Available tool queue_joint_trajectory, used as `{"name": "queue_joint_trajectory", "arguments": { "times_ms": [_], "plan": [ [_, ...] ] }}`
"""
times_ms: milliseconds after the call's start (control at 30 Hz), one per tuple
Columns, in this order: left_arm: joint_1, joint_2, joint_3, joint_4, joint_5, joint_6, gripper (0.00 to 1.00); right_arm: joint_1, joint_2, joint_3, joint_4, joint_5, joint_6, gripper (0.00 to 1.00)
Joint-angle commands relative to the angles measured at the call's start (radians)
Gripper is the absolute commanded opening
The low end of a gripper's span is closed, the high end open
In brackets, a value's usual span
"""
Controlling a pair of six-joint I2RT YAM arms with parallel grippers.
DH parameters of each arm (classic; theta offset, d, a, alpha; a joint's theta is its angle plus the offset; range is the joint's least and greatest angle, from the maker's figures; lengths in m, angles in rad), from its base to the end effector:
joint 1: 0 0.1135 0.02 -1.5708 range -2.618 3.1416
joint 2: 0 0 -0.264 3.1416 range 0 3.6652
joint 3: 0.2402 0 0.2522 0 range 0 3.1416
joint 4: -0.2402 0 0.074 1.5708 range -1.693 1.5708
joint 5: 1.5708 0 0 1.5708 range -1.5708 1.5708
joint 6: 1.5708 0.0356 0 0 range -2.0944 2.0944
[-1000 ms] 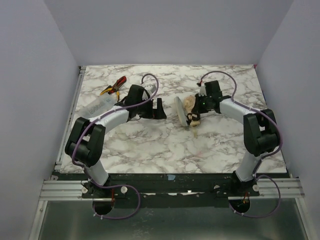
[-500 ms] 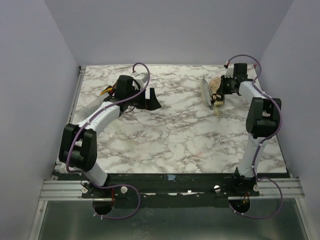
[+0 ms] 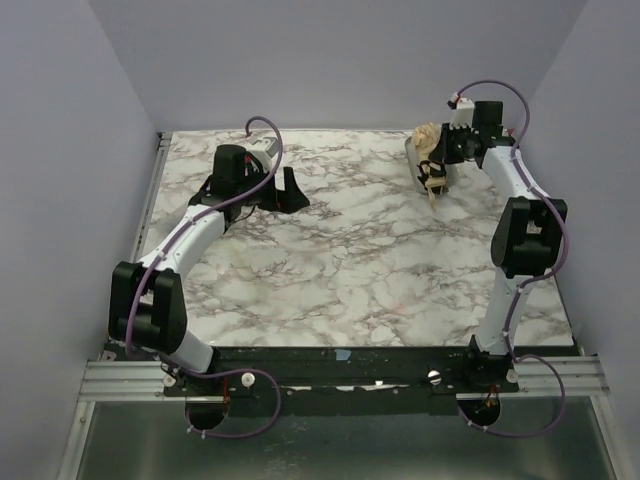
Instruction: Open the umbrella
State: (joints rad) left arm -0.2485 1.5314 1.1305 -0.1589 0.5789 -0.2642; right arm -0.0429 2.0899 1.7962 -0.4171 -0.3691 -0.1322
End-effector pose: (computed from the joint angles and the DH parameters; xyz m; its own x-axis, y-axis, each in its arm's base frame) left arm 0.3311 -0.1041 0.2818 -0.6679 -0.0560 -0.7421 0.4981 0.7072 -0.5017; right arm 0.4842 -0.0079 0.2593 -0.6154 -0.0966 -0.7823 -0.3170 0.9390 0.1334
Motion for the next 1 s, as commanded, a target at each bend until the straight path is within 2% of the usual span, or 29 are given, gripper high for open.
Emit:
{"name": "queue_joint_trajectory", "arguments": {
  "times_ms": [0, 133, 333, 500, 767, 967],
  "plan": [
    [0.029, -0.057, 0.003, 0.054, 0.054, 0.023, 0.98, -0.003, -0.096, 0.039, -0.007, -0.158, 0.009, 0.0],
    [0.034, -0.073, 0.008, 0.052, 0.047, 0.062, 0.99, -0.002, -0.124, 0.029, -0.025, -0.246, 0.043, 0.0],
    [0.037, -0.088, 0.013, 0.034, 0.032, 0.072, 0.98, -0.002, -0.107, 0.0, -0.054, -0.249, 0.076, 0.0],
    [0.037, -0.11, -0.006, 0.014, 0.032, 0.084, 0.98, -0.002, -0.016, -0.033, -0.106, -0.28, 0.113, 0.0],
    [0.038, -0.143, -0.036, 0.001, 0.027, 0.104, 0.99, -0.002, 0.045, -0.142, -0.213, -0.223, -0.023, 0.0],
    [0.038, -0.204, -0.09, 0.055, 0.072, 0.21, 0.99, -0.002, -0.086, -0.209, -0.214, -0.353, -0.08, 0.0]
  ]
}}
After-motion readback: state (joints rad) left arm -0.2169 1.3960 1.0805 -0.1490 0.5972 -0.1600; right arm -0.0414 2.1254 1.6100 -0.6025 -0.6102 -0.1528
